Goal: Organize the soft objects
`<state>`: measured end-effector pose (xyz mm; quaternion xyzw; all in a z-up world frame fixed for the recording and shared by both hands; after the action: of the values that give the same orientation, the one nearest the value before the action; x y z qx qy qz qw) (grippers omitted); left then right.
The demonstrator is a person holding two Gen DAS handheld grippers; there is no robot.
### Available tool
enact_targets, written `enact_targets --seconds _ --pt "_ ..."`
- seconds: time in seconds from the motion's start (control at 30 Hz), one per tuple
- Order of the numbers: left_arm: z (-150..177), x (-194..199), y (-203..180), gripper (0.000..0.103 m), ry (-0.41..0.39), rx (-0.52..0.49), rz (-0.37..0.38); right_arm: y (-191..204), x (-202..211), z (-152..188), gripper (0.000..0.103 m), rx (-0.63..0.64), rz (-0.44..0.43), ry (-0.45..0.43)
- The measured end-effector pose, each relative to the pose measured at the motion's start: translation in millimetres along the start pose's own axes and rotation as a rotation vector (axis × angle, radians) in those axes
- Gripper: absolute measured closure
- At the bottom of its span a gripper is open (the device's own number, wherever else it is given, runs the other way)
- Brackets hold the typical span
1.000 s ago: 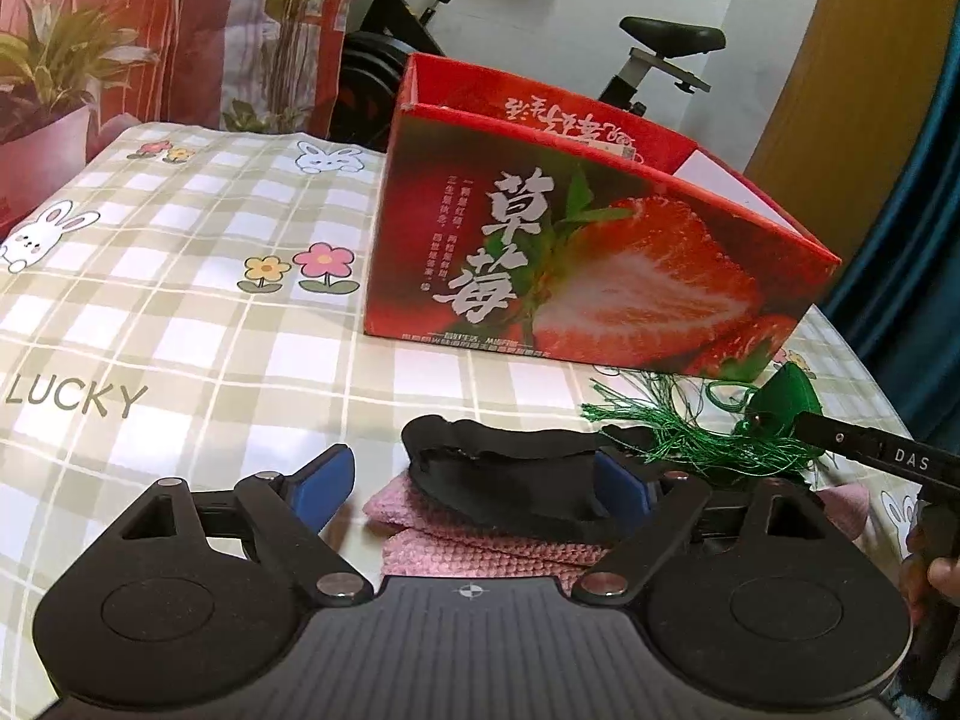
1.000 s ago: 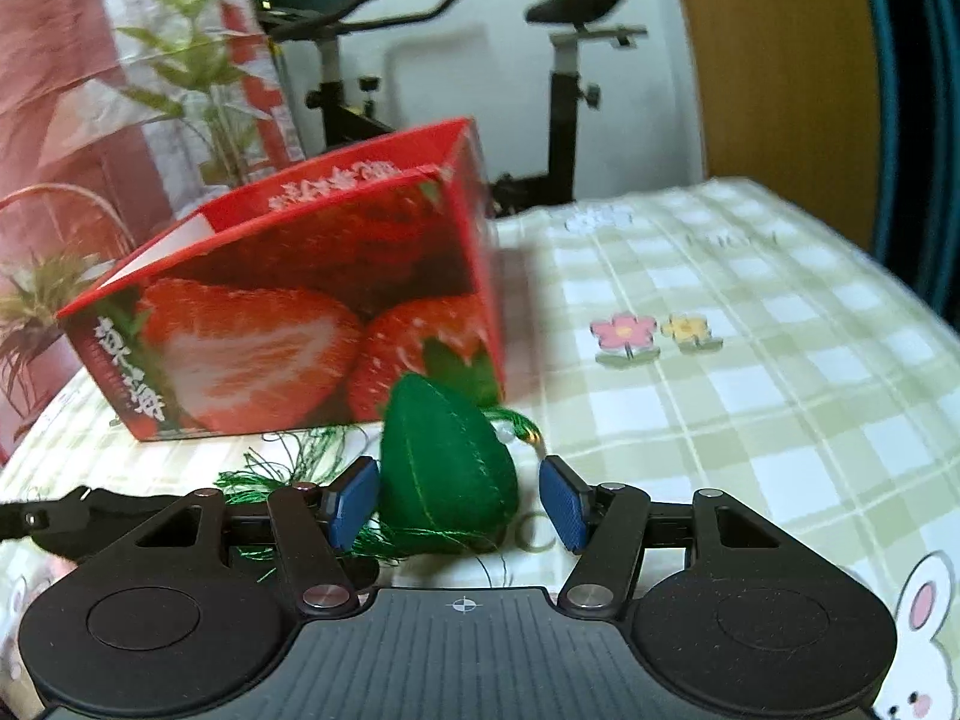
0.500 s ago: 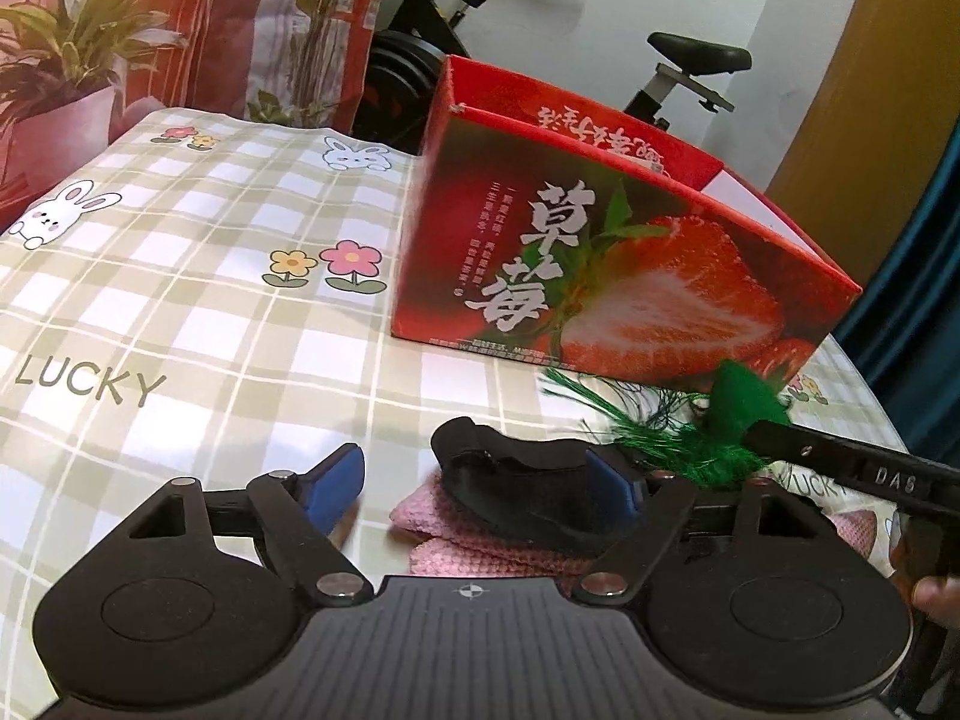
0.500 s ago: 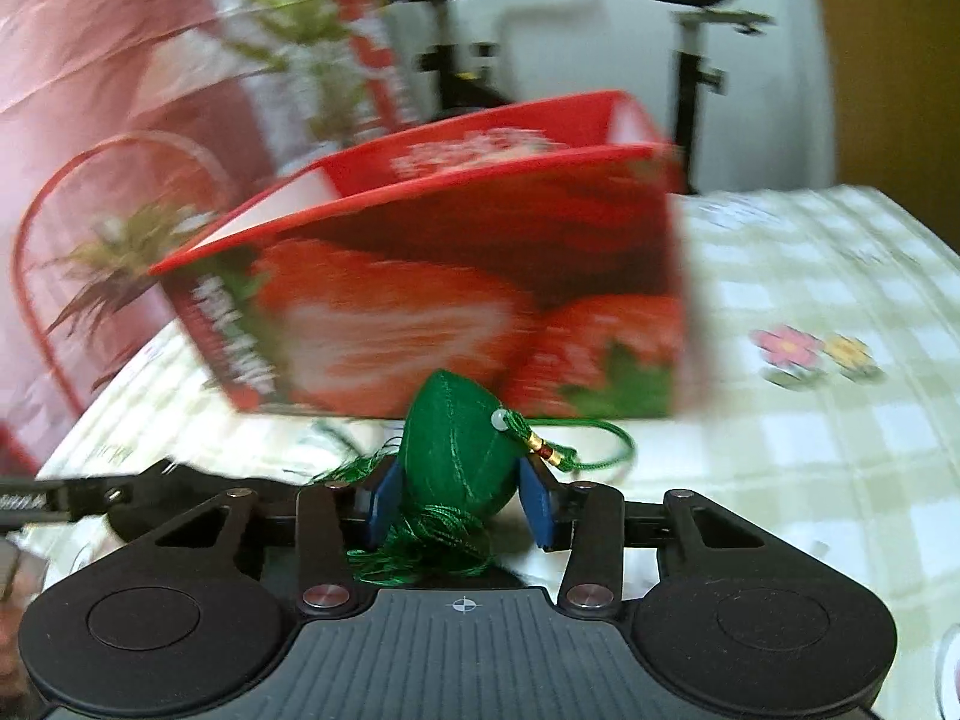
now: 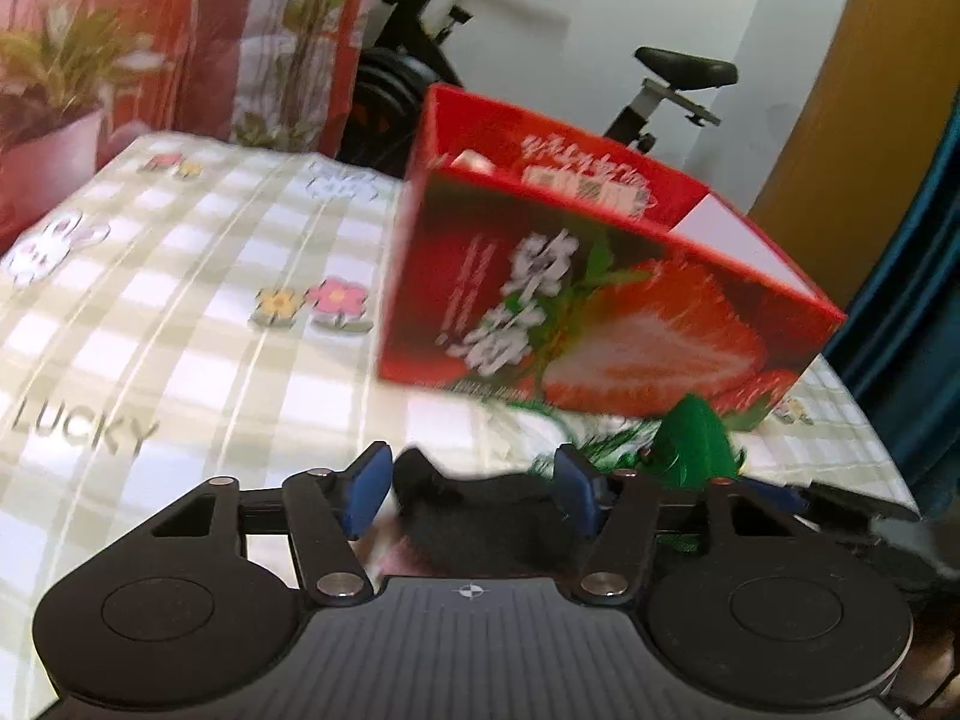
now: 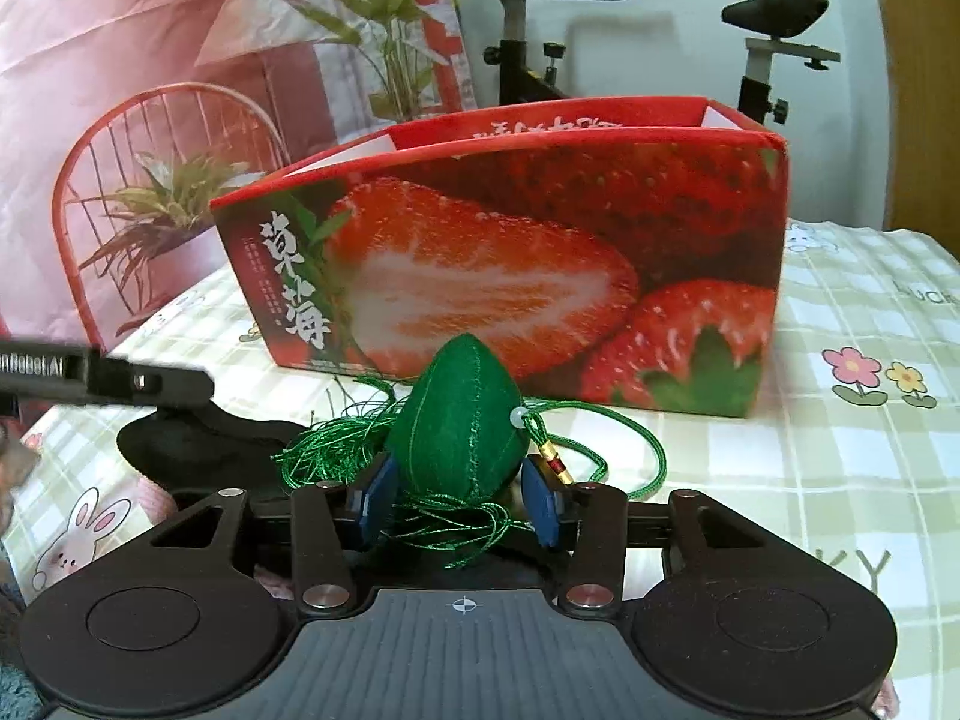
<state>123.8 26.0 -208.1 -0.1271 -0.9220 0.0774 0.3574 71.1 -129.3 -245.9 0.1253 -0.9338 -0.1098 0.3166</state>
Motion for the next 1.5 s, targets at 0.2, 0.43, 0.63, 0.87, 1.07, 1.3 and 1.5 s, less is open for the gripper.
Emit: enact_targets --seconds 0.2,0.43,0.63,0.87,1.07,1.3,1.5 --pt "-31 -10 -39 0.043 0.008 -0.085 0.089 -3 1 3 0.058 0.024 0.016 -0.028" --pt "-40 -47 -80 0.043 0.116 -0.069 0.205 -13 6 6 0.058 -0.010 0.000 -0.075" --pt "-28 -72 -98 0.052 0.178 -0.066 0.256 -31 4 5 0.058 -0.102 -0.044 -0.063" --pt "-16 -84 -97 0.066 0.200 -0.055 0.257 -45 1 6 0.060 -0.170 -0.093 -0.066" --pt "-16 -89 -93 0.066 0.214 -0.042 0.249 -51 0 6 0.060 -0.198 -0.099 -0.066" --pt "-14 -92 -96 0.066 0.201 -0.022 0.254 -56 -1 8 0.062 -0.246 -0.112 -0.071" --pt "-14 -84 -99 0.066 0.176 -0.028 0.250 -54 6 10 0.063 -0.224 -0.124 -0.106"
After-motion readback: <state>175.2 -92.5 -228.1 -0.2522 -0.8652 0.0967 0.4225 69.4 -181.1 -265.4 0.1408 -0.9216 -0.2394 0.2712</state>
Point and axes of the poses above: each gripper's, at about its wrist camera, not at the fingertips, and x roughly against the way its jaws point, y to its left, z to its underside, the point moved 1 cm from there along -x, roughly the way its jaws point, and after that the axes turned 2 degrees about -x, right-handed, at the moved point
